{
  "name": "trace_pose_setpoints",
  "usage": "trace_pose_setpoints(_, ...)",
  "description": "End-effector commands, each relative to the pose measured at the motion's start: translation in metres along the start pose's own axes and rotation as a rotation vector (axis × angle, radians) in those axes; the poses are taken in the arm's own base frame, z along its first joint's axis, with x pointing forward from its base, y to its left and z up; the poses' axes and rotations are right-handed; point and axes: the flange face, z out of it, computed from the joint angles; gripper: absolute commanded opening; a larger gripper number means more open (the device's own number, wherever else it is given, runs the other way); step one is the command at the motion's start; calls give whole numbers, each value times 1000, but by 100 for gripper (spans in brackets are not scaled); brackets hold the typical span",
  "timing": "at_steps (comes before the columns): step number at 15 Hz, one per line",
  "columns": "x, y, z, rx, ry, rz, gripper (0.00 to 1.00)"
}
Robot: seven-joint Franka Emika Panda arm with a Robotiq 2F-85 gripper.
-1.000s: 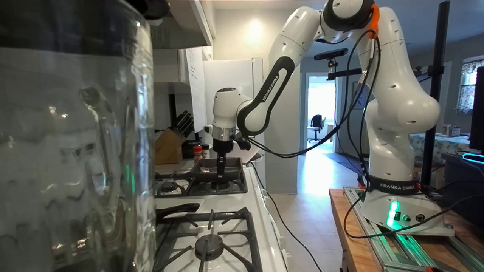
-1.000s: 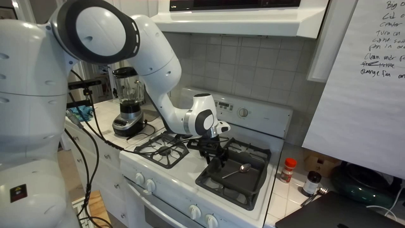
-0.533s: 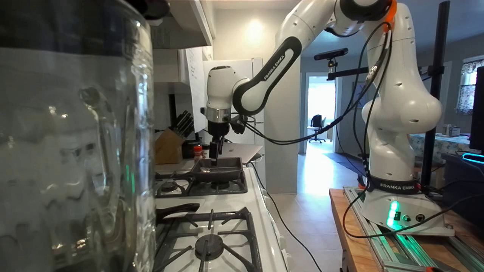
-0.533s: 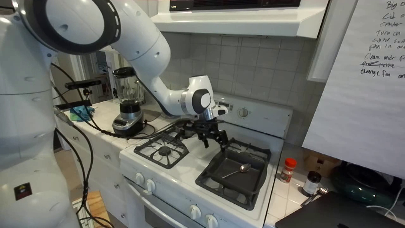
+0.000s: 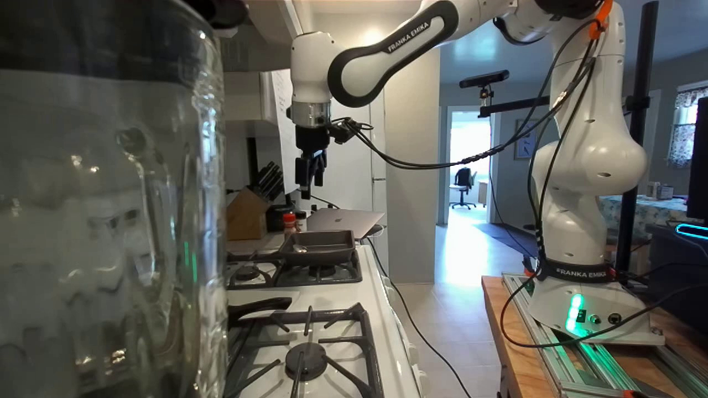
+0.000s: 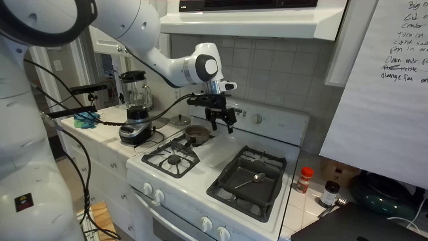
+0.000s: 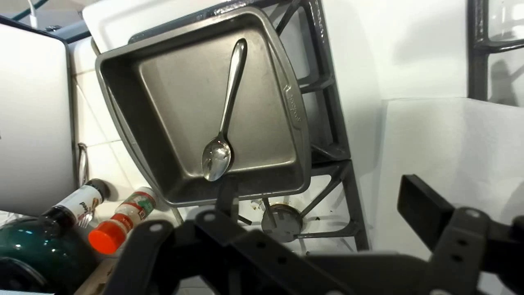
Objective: Move the tray to the right
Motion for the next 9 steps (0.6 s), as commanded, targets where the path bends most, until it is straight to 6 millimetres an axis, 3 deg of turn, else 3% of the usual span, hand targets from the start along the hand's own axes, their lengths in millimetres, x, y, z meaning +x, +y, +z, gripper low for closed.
trace_pose_setpoints(1, 10, 10, -12, 30, -92, 3, 100)
trace_pose_setpoints(7, 9, 34, -4, 118, -143, 15, 100)
trace_pose_setpoints(9, 6, 32, -3, 82, -128, 23, 100)
